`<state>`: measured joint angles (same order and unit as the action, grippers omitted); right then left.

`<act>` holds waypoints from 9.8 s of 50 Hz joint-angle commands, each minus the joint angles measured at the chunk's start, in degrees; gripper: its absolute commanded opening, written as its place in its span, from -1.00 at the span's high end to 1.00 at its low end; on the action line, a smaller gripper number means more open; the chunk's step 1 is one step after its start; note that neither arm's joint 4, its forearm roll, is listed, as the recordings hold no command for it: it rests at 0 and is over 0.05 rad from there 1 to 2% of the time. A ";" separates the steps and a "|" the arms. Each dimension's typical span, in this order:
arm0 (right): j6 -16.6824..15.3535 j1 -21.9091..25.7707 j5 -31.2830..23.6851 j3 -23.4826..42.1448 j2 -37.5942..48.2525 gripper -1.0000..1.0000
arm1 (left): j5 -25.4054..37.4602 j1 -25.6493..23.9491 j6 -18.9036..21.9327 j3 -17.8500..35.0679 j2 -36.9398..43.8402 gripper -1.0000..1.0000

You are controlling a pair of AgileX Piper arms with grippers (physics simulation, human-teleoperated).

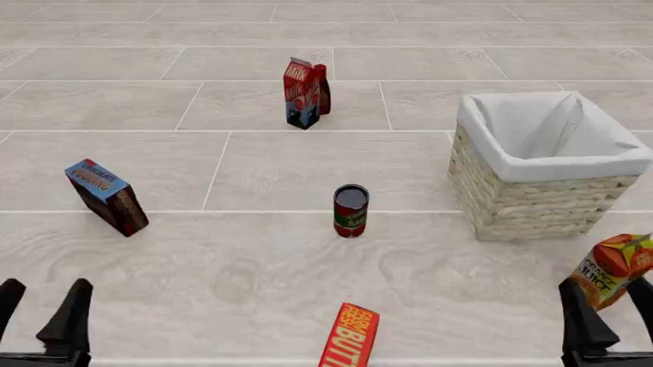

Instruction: Pick the tomato sauce and place it in the basket.

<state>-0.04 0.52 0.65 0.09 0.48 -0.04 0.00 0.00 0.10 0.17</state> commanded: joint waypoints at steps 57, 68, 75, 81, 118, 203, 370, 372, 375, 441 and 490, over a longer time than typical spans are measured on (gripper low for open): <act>-10.97 14.67 18.53 18.68 49.77 -1.00 | -0.07 0.00 0.00 0.15 0.26 -1.00; -10.16 19.29 21.30 22.57 58.87 -1.00 | -0.07 0.00 0.00 0.15 0.26 -1.00; -9.77 21.80 24.79 23.62 64.24 -1.00 | -0.07 0.00 0.00 0.15 0.26 -1.00; -9.82 22.64 26.14 25.09 67.07 -1.00 | -0.07 0.00 0.00 0.15 0.26 -1.00; -8.51 24.69 38.52 33.08 92.74 -1.00 | -0.07 0.00 0.00 0.15 0.26 -1.00; -9.09 27.74 39.49 51.20 118.60 -1.00 | -0.07 0.00 0.00 0.15 0.26 -1.00; -15.33 7.71 -23.21 71.29 69.24 1.00 | -0.07 0.00 0.00 0.15 0.26 -1.00; -15.50 7.34 -23.01 71.12 69.29 1.00 | -0.07 0.00 0.00 0.15 0.26 -1.00; -15.47 5.82 -22.47 71.09 69.56 1.00 | -0.07 0.00 0.00 0.15 0.26 -1.00; -11.22 -8.71 -6.29 70.41 89.12 1.00 | -0.07 0.00 0.00 0.15 0.26 -1.00; -10.81 -11.88 -4.09 70.85 96.72 1.00 | -0.07 0.00 0.00 0.15 0.26 -1.00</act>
<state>-12.12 -11.12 -3.88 71.39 97.02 -0.11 0.00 0.00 0.25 0.43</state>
